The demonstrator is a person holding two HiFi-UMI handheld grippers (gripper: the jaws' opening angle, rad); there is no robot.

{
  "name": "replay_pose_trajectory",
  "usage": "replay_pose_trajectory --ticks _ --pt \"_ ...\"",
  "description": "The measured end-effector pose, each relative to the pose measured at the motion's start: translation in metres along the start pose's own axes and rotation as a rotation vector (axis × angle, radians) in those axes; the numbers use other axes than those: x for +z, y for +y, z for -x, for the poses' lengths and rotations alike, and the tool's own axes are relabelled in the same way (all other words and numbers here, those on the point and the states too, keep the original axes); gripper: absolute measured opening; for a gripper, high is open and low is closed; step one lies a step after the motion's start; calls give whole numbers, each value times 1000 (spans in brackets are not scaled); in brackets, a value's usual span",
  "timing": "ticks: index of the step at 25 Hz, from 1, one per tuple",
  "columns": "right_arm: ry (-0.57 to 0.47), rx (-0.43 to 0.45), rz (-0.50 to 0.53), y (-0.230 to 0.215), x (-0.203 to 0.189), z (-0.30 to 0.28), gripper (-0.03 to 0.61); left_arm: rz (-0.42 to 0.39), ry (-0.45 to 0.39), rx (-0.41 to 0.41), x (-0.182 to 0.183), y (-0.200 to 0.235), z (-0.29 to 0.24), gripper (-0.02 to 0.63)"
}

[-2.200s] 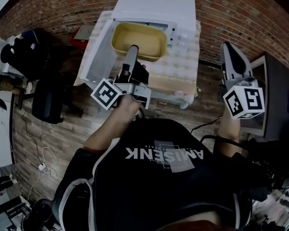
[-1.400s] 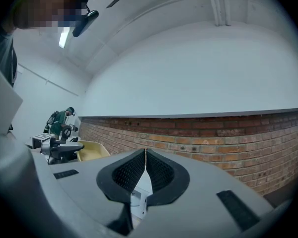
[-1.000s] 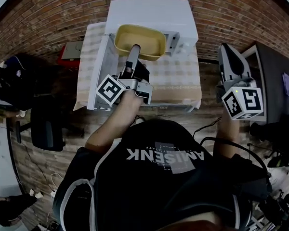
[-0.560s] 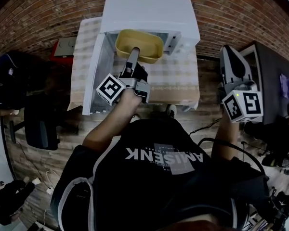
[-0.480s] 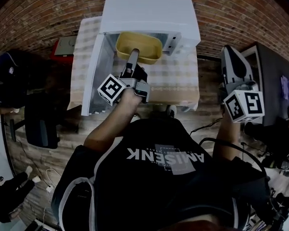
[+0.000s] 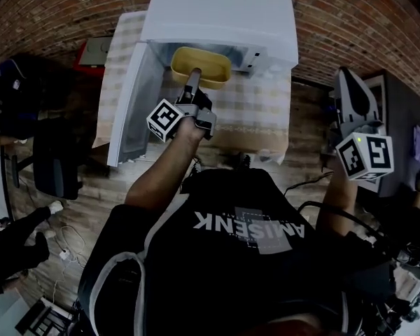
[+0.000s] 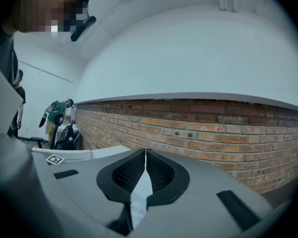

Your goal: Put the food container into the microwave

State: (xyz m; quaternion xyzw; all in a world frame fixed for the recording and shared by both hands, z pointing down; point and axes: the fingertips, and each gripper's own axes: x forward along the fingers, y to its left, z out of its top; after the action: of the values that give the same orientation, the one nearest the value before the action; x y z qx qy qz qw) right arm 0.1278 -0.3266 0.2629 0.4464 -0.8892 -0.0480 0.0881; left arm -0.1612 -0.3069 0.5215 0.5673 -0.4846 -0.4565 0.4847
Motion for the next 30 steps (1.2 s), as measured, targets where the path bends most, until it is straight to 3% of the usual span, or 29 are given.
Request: replay_pose_trajectory --ticks 12,27,30 --pt "54 -6 48 -22 -17 4 43 24 -45 62 5 76 -47 230" --pt "89 4 57 -22 -29 0 43 56 -75 80 16 104 -94 230" --pt "91 -9 53 -26 -30 1 43 51 -84 114 18 113 -100 230"
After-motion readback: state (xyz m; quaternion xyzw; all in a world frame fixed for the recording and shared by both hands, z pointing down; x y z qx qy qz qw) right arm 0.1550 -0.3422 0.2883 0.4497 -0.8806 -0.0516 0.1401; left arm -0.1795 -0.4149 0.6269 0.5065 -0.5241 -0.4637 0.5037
